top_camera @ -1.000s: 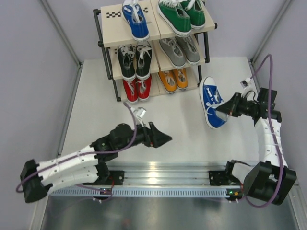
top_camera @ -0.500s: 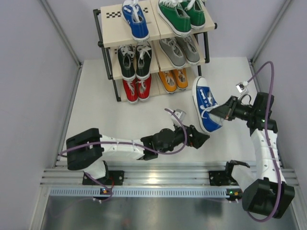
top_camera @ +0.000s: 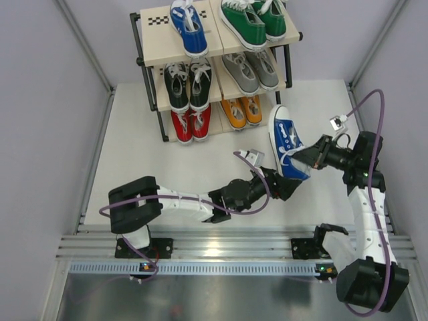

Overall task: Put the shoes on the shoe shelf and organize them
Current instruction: Pick up the shoe at the center of the board.

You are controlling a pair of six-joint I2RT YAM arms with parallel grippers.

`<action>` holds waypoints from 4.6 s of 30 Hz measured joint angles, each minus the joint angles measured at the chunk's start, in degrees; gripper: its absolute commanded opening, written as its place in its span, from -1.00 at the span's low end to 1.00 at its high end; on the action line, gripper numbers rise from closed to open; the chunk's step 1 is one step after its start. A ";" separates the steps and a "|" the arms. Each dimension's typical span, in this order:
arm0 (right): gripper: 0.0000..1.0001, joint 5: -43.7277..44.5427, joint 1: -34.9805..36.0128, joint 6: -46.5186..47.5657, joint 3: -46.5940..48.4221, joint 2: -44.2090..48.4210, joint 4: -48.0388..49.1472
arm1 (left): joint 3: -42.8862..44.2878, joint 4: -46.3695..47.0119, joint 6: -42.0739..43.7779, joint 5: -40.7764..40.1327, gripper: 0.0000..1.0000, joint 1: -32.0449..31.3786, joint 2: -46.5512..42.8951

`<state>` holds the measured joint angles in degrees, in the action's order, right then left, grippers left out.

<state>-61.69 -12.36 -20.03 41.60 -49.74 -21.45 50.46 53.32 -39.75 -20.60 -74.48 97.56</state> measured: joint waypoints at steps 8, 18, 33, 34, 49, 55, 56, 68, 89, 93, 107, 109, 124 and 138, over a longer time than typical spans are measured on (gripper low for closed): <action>-1.00 1.25 0.70 0.48 -0.42 3.13 2.60 | -1.09 2.23 -2.75 -2.75 -1.00 1.49 0.81; -0.51 0.02 2.51 4.92 -0.70 5.40 -0.52 | -8.63 4.55 -10.27 8.37 -1.00 5.64 -4.28; 0.79 -11.08 2.71 20.26 2.03 2.82 -7.58 | -22.49 -5.88 -16.20 24.09 -1.00 10.29 -24.04; 0.79 -11.56 3.02 19.56 2.03 1.97 -7.10 | -23.06 -5.88 -16.59 25.40 -1.00 10.29 -25.35; 0.49 -10.12 18.25 -2.86 2.05 -2.78 14.27 | -25.38 -5.53 -19.74 33.05 -1.00 10.71 -30.34; -0.13 -9.57 18.84 -11.61 2.03 -5.42 22.82 | -25.24 -4.59 -20.02 33.97 -1.00 10.93 -30.34; -0.11 -9.75 18.97 -13.35 2.03 -5.84 24.76 | -25.18 -4.42 -20.09 34.18 -1.00 10.97 -30.34; 0.53 -10.21 20.96 -16.96 2.49 -6.80 28.46 | -23.12 -7.43 -20.24 43.39 -1.00 9.92 -31.08; -1.00 -9.53 18.69 -28.22 2.38 -6.88 36.57 | -23.12 -11.61 -13.14 37.03 0.59 9.53 -38.60; -1.00 -8.87 18.08 -30.21 2.36 -7.19 36.89 | -23.12 -11.32 -11.47 35.87 0.63 9.49 -39.10; -1.00 -8.63 15.78 -38.64 2.27 -10.88 40.72 | -23.28 -10.05 -5.64 36.24 0.78 9.38 -40.09; -1.00 -8.37 15.61 -39.10 2.25 -10.93 40.76 | -23.78 -10.10 -4.72 36.41 0.80 9.38 -41.16; -1.00 -6.80 15.56 -38.12 1.88 -10.67 41.42 | -19.93 -11.89 -1.86 34.73 0.75 9.16 -35.76; -1.00 -6.32 15.50 -35.01 1.81 -8.33 43.34 | -18.71 -16.74 -5.62 26.21 -1.00 8.74 -35.10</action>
<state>-68.01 3.14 -55.05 43.42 -58.06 21.89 31.75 36.58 -45.36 5.61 -65.73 62.46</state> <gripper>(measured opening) 0.333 0.365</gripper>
